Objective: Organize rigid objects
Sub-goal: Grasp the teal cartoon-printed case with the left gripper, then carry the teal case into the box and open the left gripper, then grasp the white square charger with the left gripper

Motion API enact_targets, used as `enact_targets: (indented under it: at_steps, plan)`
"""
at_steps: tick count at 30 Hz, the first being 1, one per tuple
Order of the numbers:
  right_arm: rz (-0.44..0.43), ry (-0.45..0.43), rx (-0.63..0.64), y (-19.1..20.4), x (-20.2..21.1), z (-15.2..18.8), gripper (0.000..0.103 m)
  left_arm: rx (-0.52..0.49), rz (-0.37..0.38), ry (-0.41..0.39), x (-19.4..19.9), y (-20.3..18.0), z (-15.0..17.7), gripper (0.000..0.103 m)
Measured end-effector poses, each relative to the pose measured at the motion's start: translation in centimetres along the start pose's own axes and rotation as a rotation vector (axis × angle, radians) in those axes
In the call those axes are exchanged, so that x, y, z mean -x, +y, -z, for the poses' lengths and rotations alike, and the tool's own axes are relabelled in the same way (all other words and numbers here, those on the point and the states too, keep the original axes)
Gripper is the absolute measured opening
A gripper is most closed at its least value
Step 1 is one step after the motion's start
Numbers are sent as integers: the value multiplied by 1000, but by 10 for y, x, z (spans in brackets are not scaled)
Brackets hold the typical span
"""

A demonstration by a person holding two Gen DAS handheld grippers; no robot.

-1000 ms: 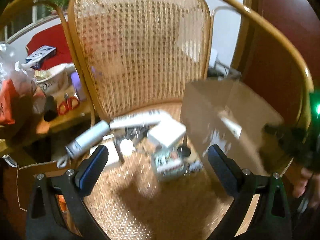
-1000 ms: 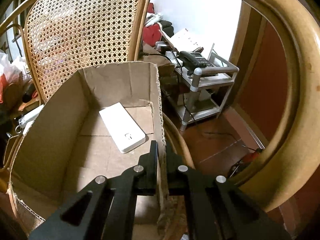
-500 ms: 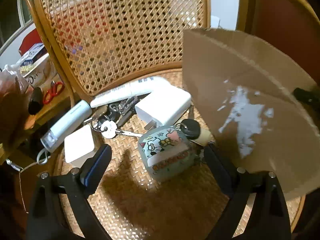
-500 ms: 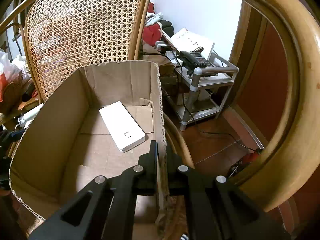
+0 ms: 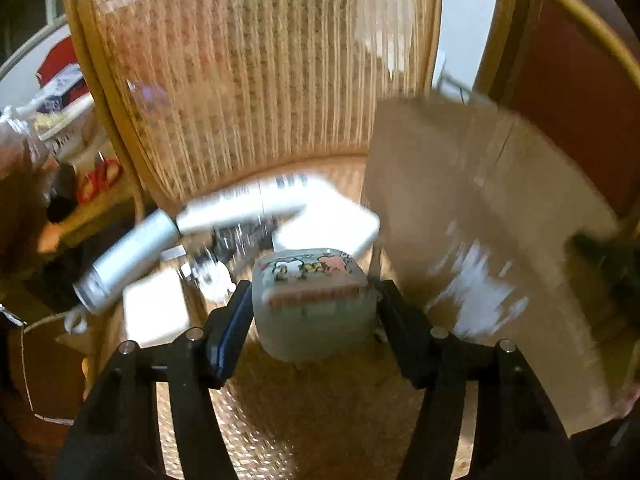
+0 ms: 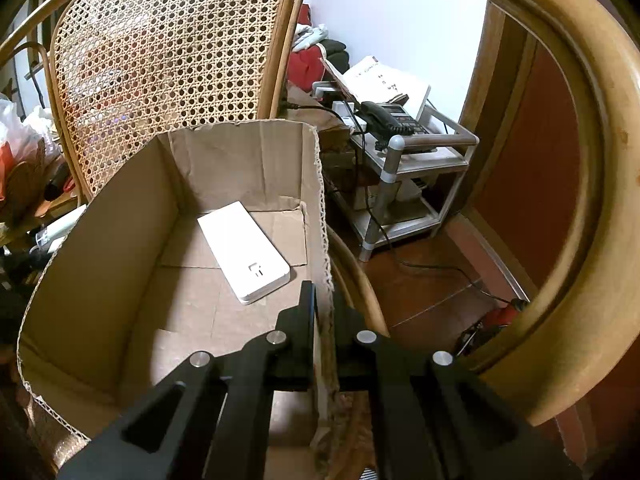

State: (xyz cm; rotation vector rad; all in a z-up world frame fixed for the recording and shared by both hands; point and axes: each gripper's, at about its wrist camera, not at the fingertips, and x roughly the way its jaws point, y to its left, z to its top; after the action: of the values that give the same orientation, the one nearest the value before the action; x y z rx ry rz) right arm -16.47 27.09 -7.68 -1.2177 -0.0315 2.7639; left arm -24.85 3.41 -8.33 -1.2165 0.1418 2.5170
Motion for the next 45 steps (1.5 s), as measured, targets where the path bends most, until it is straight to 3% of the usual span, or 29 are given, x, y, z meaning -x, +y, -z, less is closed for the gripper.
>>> enact_targets:
  at_steps: [4,12,17,22,26,30,32,34,38,41,45]
  plan:
    - [2,1,-1,0,-1,0,7,2,19,-101,33,-7,-28,61]
    - [2,1,0,0,-1,-1,7,-39,144,-244,81,-54,-67,61]
    - [3,2,-2,1,-1,-1,7,-119,229,-194,70,-102,-61,61]
    - [-29,31,-39,-8,-5,0,8,-164,221,-114,42,-124,-50,61]
    - [-28,30,-32,-8,-6,-2,8,-183,190,-103,33,-130,-45,61]
    - [-27,31,-36,-6,-6,-2,8,-183,180,-107,27,-127,-42,65]
    - [-28,29,-34,-5,-6,-2,8,-177,183,-126,31,-123,-41,88]
    - [-28,28,-36,-5,-7,-2,8,-189,152,-150,36,-122,-41,89]
    - [-24,22,-27,-4,-7,-2,8,-178,162,-175,52,-109,-37,89]
    - [-24,23,-24,-4,-6,-2,7,-129,142,-220,70,-84,-37,90]
    - [-23,23,-24,-4,-5,-1,7,1,180,-250,88,-33,-40,90]
